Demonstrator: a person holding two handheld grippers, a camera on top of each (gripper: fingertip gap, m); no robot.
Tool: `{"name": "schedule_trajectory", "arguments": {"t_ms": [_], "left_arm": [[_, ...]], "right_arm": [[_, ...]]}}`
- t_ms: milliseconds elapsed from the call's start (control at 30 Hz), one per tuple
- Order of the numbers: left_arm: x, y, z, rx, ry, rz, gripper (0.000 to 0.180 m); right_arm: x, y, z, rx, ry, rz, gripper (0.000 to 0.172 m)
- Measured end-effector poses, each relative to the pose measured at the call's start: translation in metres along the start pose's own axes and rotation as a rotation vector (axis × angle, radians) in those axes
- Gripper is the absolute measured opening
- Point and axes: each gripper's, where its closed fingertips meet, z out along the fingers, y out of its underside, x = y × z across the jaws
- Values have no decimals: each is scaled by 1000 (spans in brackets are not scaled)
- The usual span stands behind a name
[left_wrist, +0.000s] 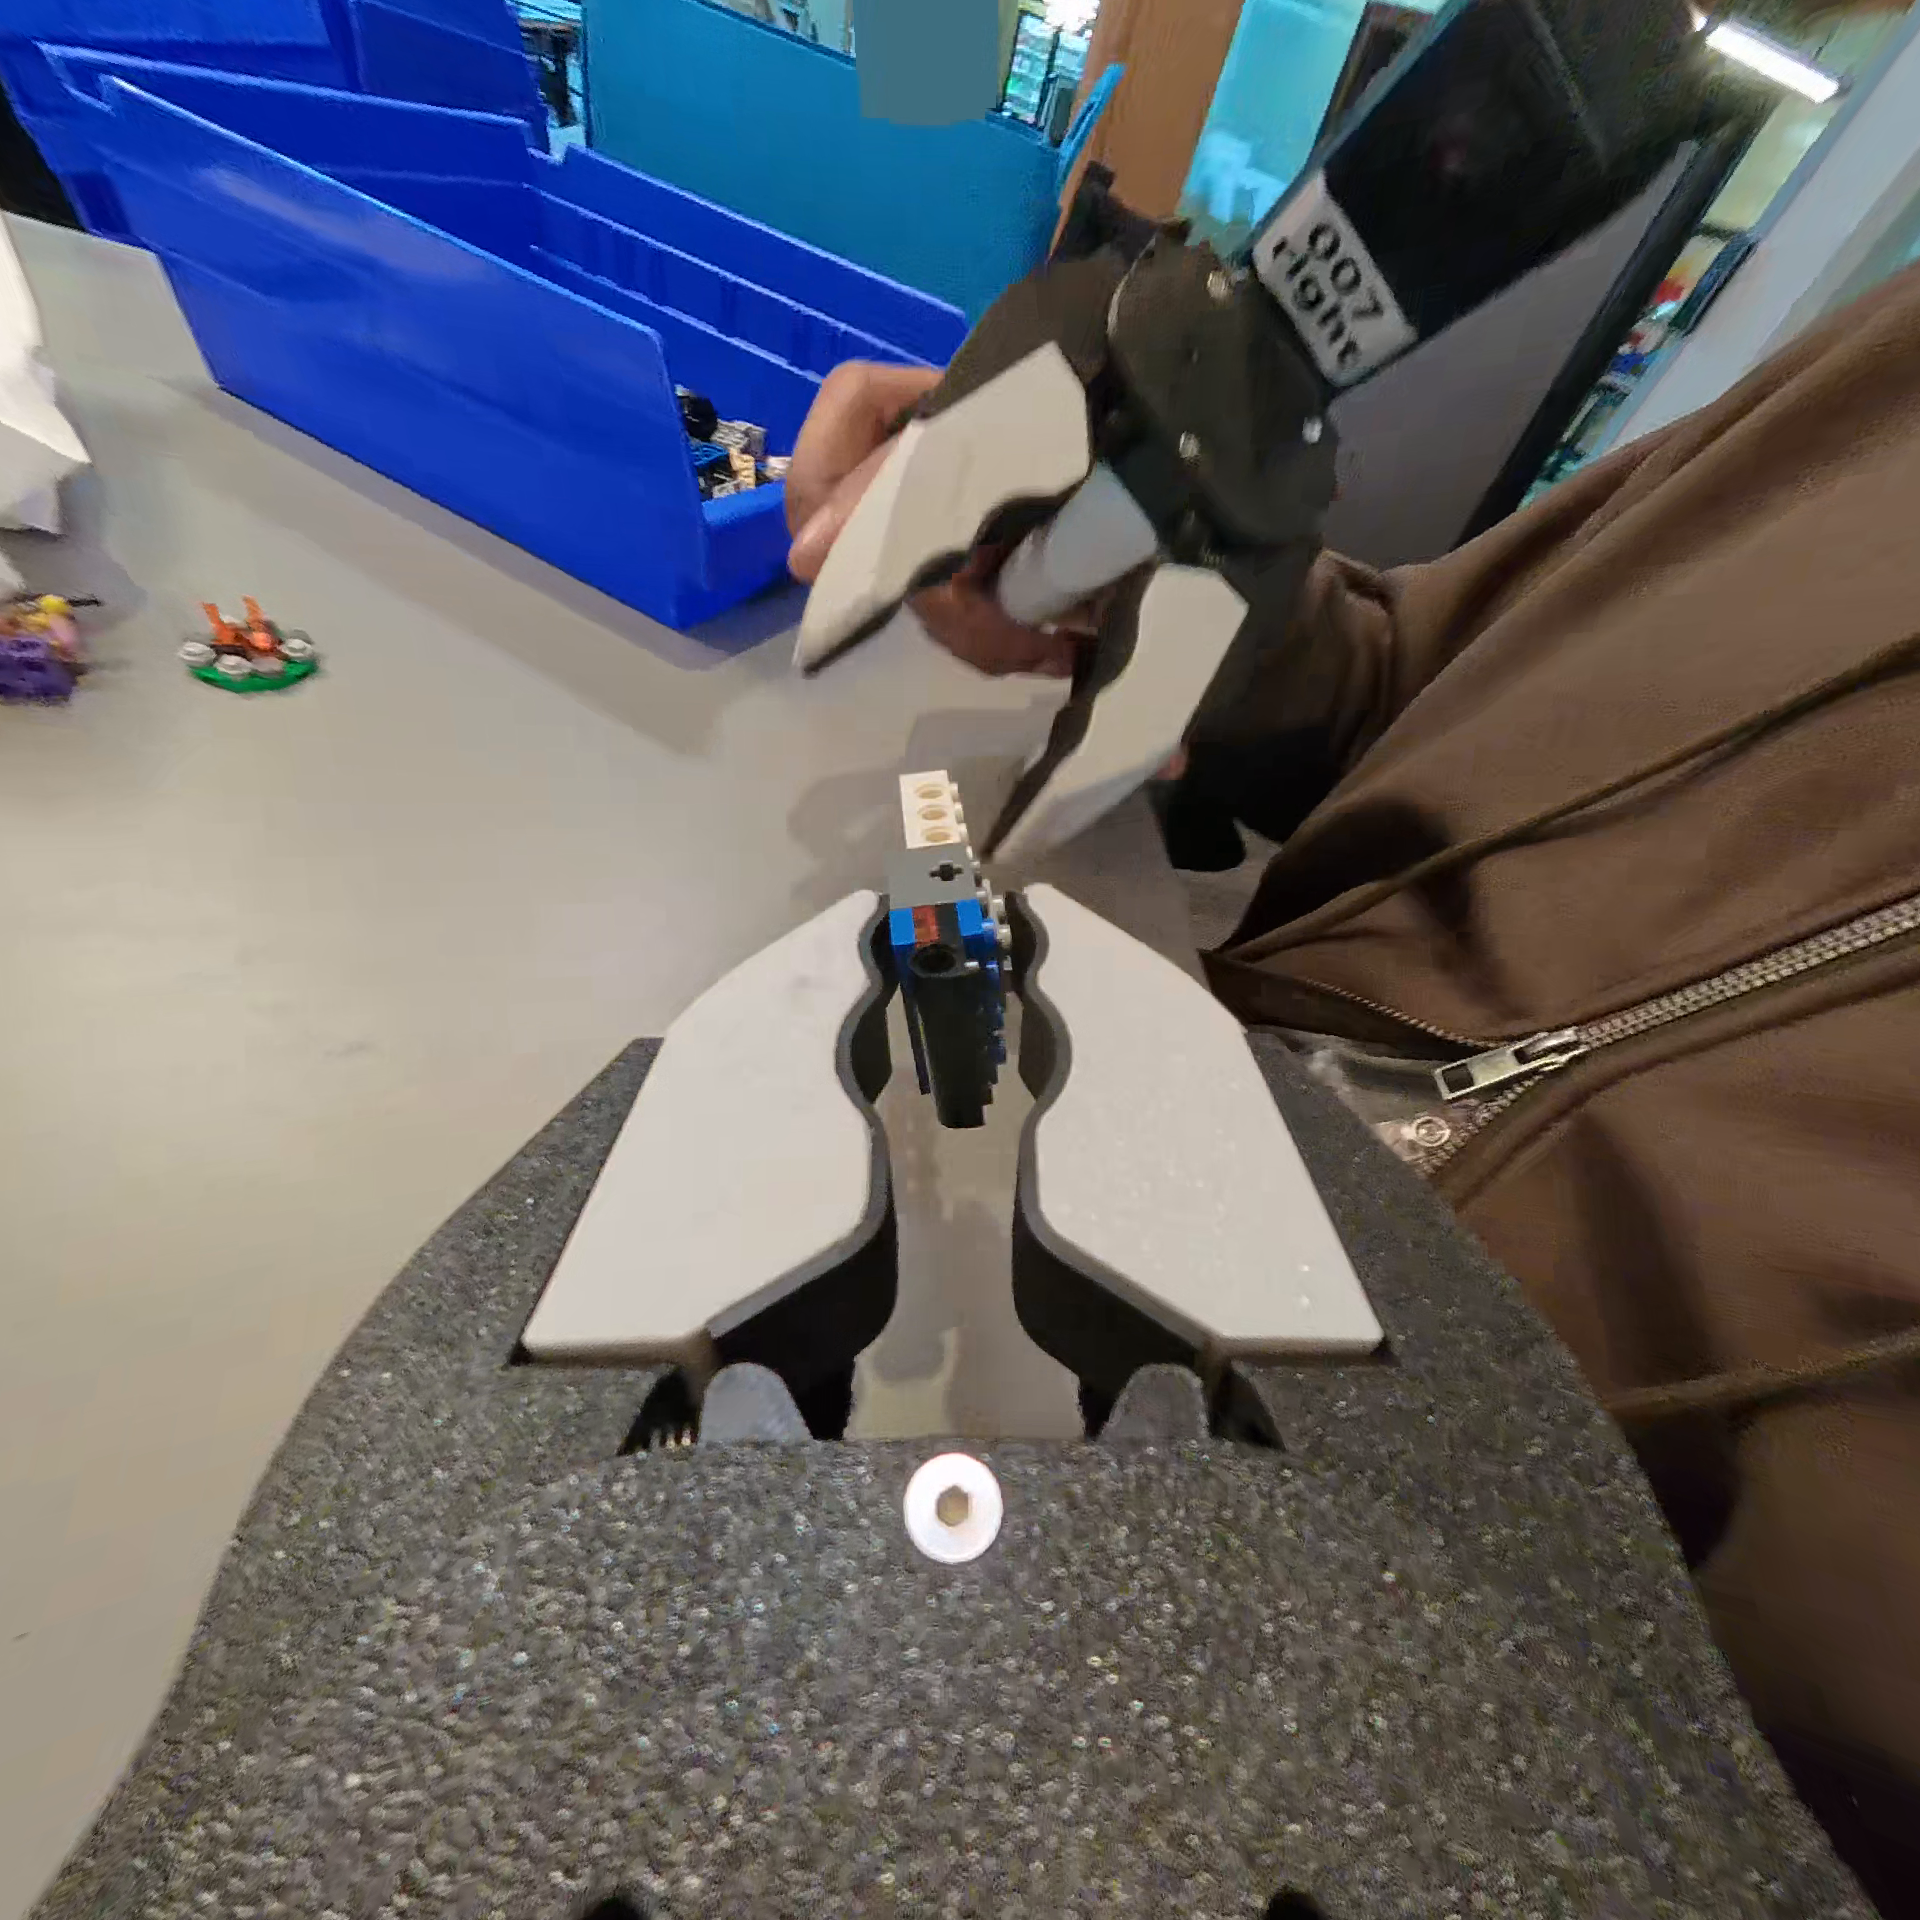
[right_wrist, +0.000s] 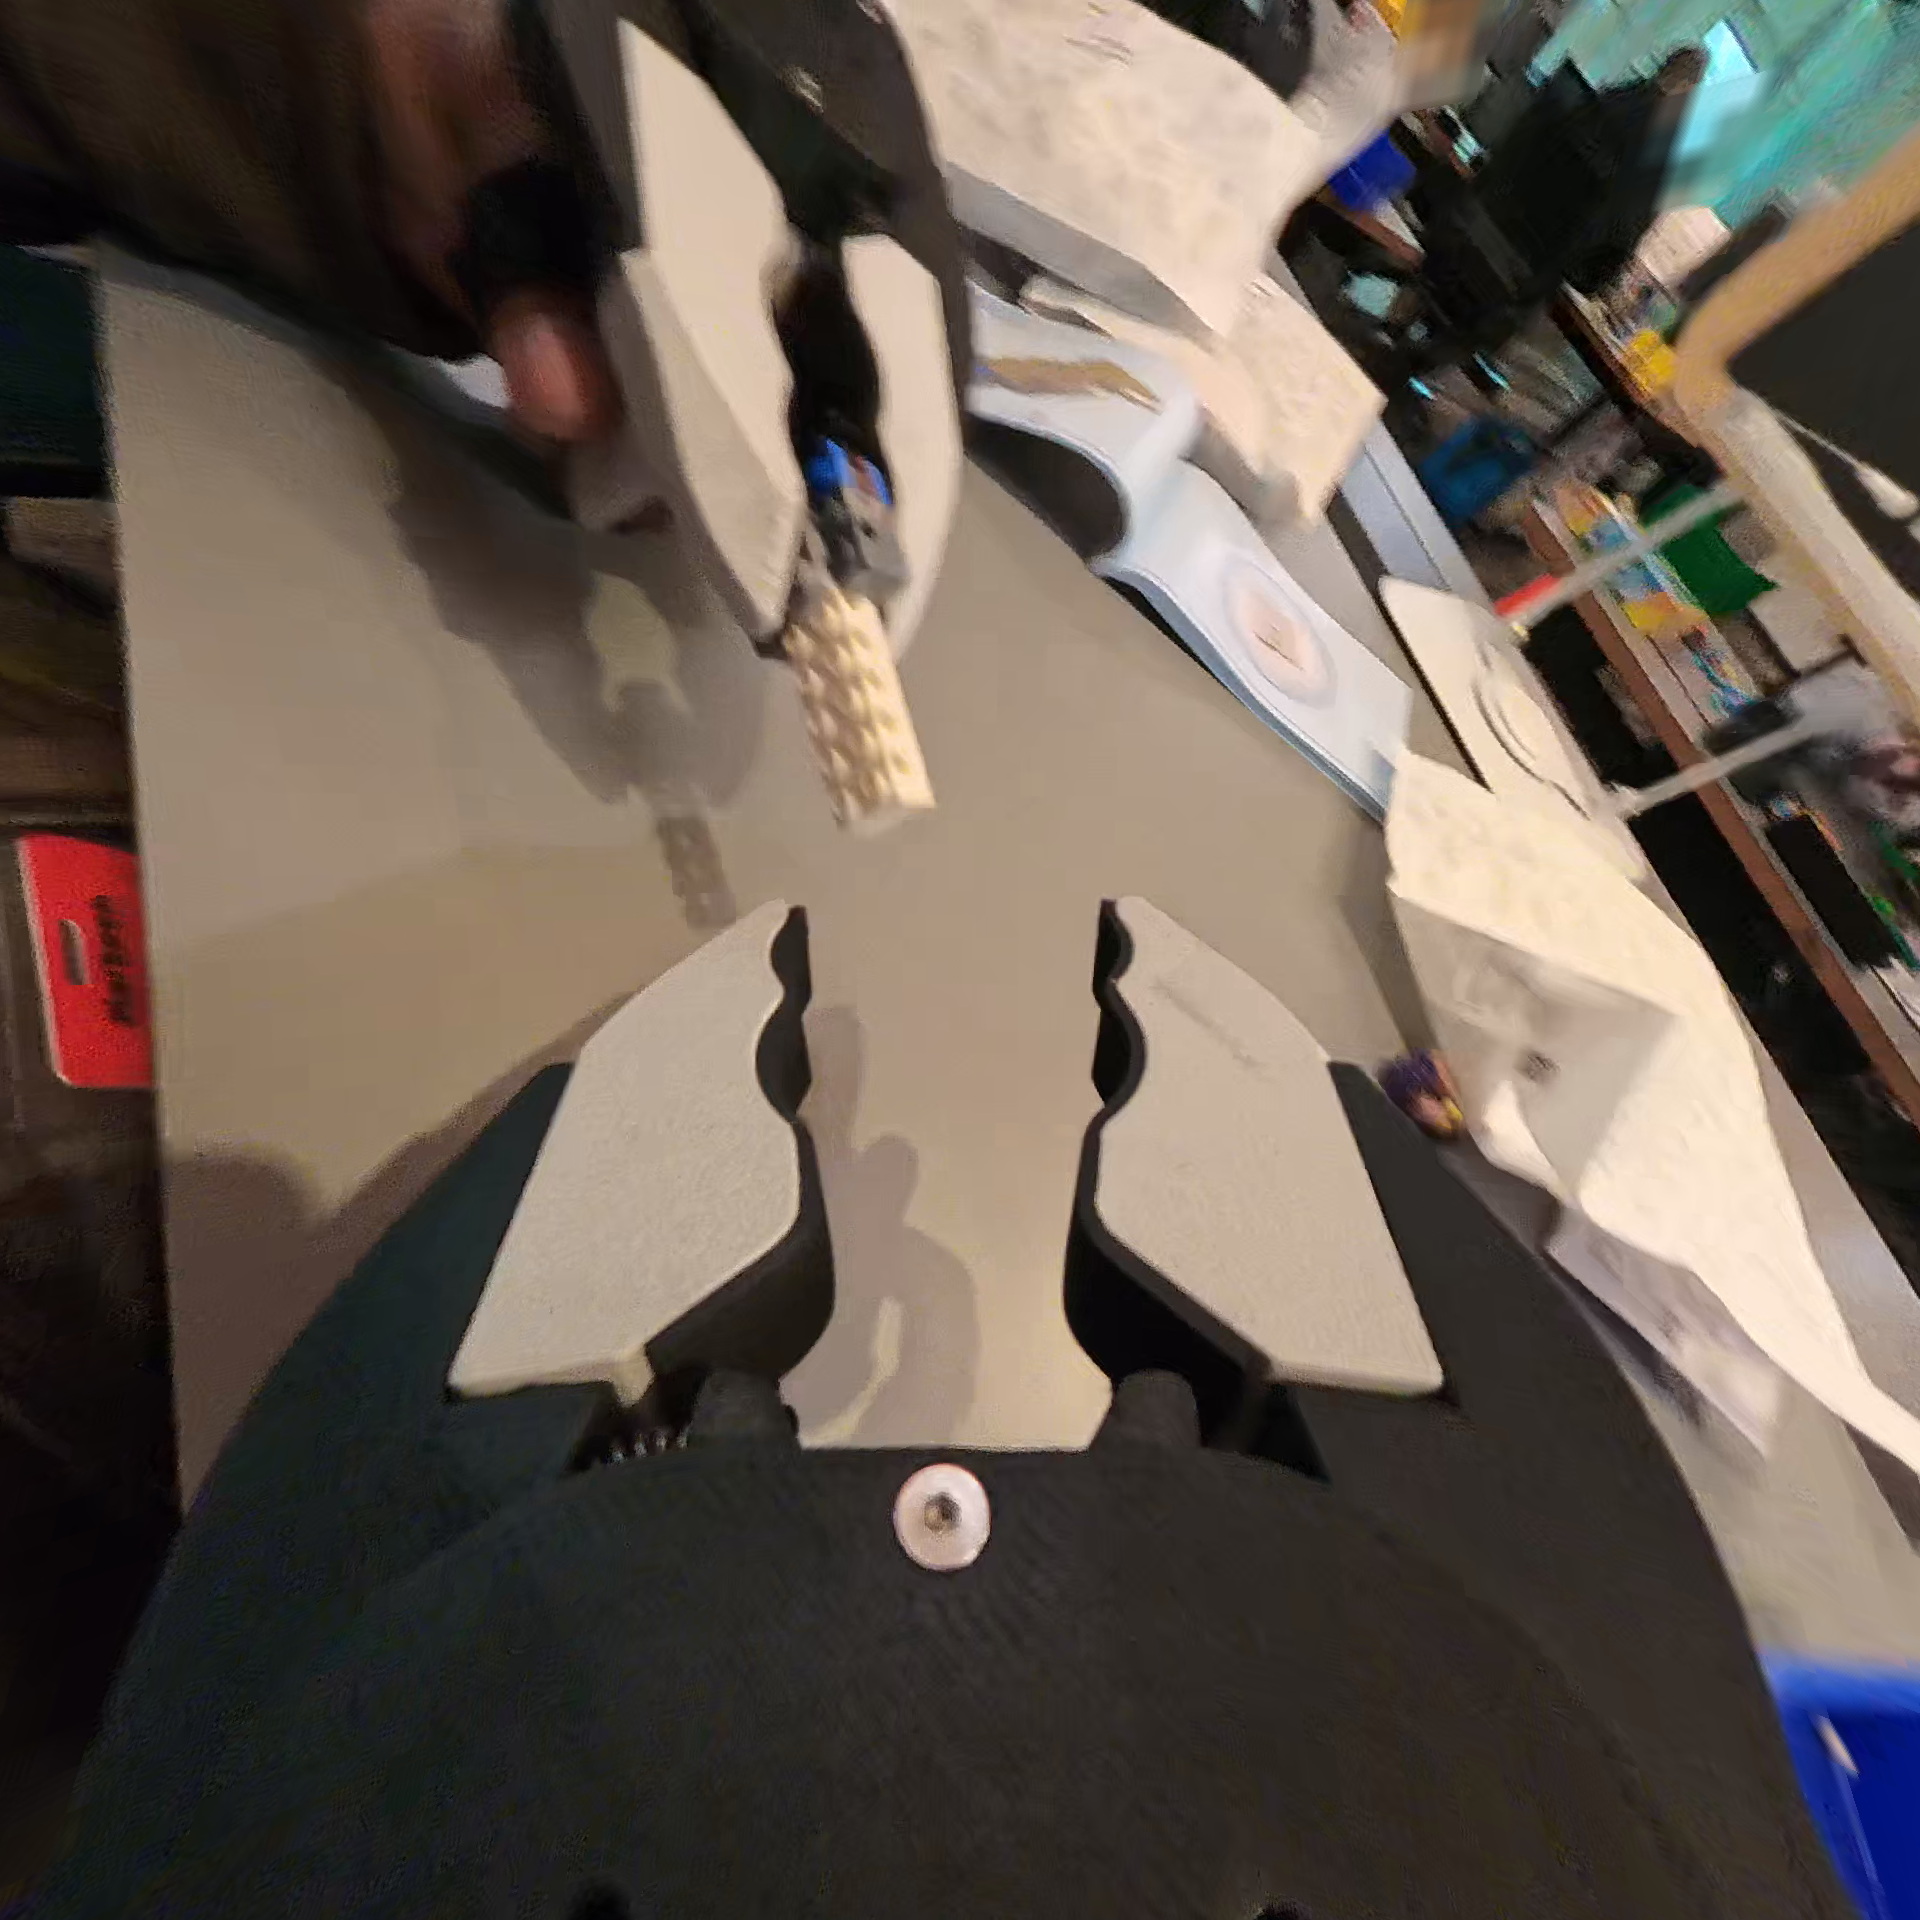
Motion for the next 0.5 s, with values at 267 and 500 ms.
{"name": "schedule_trajectory", "arguments": {"t_ms": [267,500], "left_arm": [[6,-8,-3,72,25,-51,22],[3,-16,-1,147,-9,-99,34]], "right_arm": [[-18,-20,25,87,-43,91,21],[-4,-27,16,234,-52,405,20]]}}
